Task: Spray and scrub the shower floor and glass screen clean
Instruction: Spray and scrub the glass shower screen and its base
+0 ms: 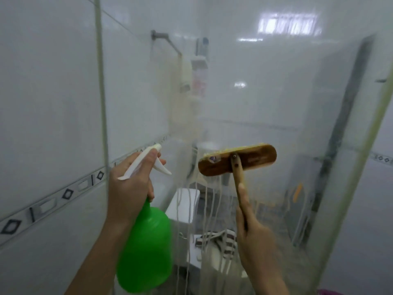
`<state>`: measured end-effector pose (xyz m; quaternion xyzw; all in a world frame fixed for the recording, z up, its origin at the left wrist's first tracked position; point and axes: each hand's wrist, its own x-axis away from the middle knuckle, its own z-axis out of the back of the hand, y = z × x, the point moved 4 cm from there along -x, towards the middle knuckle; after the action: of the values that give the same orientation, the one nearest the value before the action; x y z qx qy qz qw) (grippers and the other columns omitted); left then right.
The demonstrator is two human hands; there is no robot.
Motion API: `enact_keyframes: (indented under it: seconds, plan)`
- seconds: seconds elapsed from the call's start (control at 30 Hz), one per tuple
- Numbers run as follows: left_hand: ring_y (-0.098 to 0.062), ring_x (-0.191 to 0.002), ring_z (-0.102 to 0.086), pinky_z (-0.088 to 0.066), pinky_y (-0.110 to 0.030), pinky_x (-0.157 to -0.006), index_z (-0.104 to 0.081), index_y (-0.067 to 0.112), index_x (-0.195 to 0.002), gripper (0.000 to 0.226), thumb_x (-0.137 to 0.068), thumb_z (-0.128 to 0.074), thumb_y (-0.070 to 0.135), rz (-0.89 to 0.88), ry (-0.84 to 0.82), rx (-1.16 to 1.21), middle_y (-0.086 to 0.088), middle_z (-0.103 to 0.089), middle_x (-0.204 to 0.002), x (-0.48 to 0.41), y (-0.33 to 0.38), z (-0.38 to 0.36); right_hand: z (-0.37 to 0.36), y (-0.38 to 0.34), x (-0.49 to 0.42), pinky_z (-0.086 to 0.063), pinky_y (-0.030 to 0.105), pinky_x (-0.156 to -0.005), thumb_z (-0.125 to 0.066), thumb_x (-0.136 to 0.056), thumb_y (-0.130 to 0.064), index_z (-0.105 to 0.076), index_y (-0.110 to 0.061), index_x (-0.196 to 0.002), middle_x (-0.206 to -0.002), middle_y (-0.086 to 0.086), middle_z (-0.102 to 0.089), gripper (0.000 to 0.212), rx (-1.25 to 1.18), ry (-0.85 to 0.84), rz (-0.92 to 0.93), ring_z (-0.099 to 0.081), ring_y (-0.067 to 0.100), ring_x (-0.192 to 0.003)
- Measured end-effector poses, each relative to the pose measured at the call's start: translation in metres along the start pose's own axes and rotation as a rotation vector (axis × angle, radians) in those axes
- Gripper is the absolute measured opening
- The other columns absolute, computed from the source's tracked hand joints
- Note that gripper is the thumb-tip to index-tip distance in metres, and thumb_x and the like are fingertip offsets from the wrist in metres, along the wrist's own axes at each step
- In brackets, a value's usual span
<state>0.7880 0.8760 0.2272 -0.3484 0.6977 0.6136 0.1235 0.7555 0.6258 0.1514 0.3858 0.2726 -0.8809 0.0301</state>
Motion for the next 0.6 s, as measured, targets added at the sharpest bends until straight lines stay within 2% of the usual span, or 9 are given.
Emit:
enact_keyframes:
  seconds: [0.07, 0.13, 0.2, 0.27, 0.4, 0.47, 0.6]
  plan:
    - [-0.019, -0.035, -0.041, -0.036, -0.021, -0.040, -0.079, 0.035, -0.080, 0.023, -0.097, -0.064, 0.036, 0.043, 0.005, -0.019, -0.028, -0.072, -0.086, 0.006, -0.009, 0.004, -0.010, -0.013, -0.012, -0.025, 0.019, -0.035, -0.033, -0.099, -0.040, -0.006, -0.046, -0.150, -0.045, -0.006, -0.039, 0.058, -0.027, 0.042, 0.067, -0.032, 0.005, -0.034]
    - [-0.018, -0.034, -0.042, -0.037, -0.021, -0.039, -0.079, 0.032, -0.080, 0.023, -0.098, -0.064, 0.033, 0.076, 0.016, -0.035, -0.020, -0.074, -0.085, 0.011, -0.016, 0.008, -0.011, -0.041, -0.049, -0.021, 0.014, -0.038, -0.033, -0.102, -0.035, -0.009, -0.036, -0.152, -0.047, -0.009, -0.033, 0.056, -0.043, 0.090, 0.127, -0.030, 0.004, -0.035]
    - [-0.017, -0.035, -0.043, -0.038, -0.022, -0.039, -0.078, 0.029, -0.085, 0.020, -0.099, -0.064, 0.033, 0.101, 0.018, -0.060, -0.011, -0.077, -0.086, 0.016, -0.021, 0.010, -0.010, -0.056, -0.071, -0.024, 0.015, -0.038, -0.036, -0.104, -0.029, -0.009, -0.028, -0.153, -0.048, -0.011, -0.032, 0.056, -0.011, 0.127, 0.171, -0.031, 0.005, -0.035]
    - [-0.016, -0.036, -0.043, -0.038, -0.023, -0.039, -0.077, 0.024, -0.092, 0.019, -0.099, -0.063, 0.032, 0.114, 0.018, -0.069, -0.002, -0.079, -0.091, 0.022, -0.024, 0.012, -0.015, -0.044, -0.055, -0.026, 0.018, -0.035, -0.038, -0.104, -0.028, -0.011, -0.029, -0.154, -0.046, -0.009, -0.032, 0.056, 0.007, 0.092, 0.154, -0.029, 0.005, -0.034]
    - [-0.017, -0.036, -0.042, -0.037, -0.023, -0.040, -0.077, 0.026, -0.090, 0.018, -0.099, -0.063, 0.032, 0.114, 0.016, -0.074, -0.005, -0.078, -0.088, 0.028, -0.031, 0.019, -0.030, 0.003, 0.026, -0.020, 0.019, -0.028, -0.053, -0.100, -0.019, -0.016, -0.029, -0.154, -0.045, -0.015, -0.023, 0.066, 0.021, -0.103, 0.005, -0.018, 0.005, -0.030]
    - [-0.018, -0.036, -0.042, -0.038, -0.024, -0.043, -0.078, 0.030, -0.087, 0.019, -0.099, -0.064, 0.033, 0.119, 0.023, -0.080, -0.009, -0.077, -0.085, 0.028, -0.033, 0.023, -0.033, -0.009, 0.010, -0.025, 0.018, -0.029, -0.050, -0.101, -0.019, -0.017, -0.028, -0.154, -0.045, -0.015, -0.024, 0.063, -0.004, -0.081, 0.074, -0.019, 0.006, -0.029]
    - [-0.013, -0.036, -0.044, -0.039, -0.022, -0.038, -0.076, 0.028, -0.092, 0.016, -0.099, -0.063, 0.032, 0.134, 0.019, -0.077, 0.000, -0.079, -0.092, 0.029, -0.032, 0.022, -0.030, -0.060, -0.070, -0.027, 0.017, -0.035, -0.039, -0.105, -0.027, -0.014, -0.028, -0.153, -0.049, -0.009, -0.033, 0.054, -0.020, 0.055, 0.206, -0.030, 0.005, -0.035]
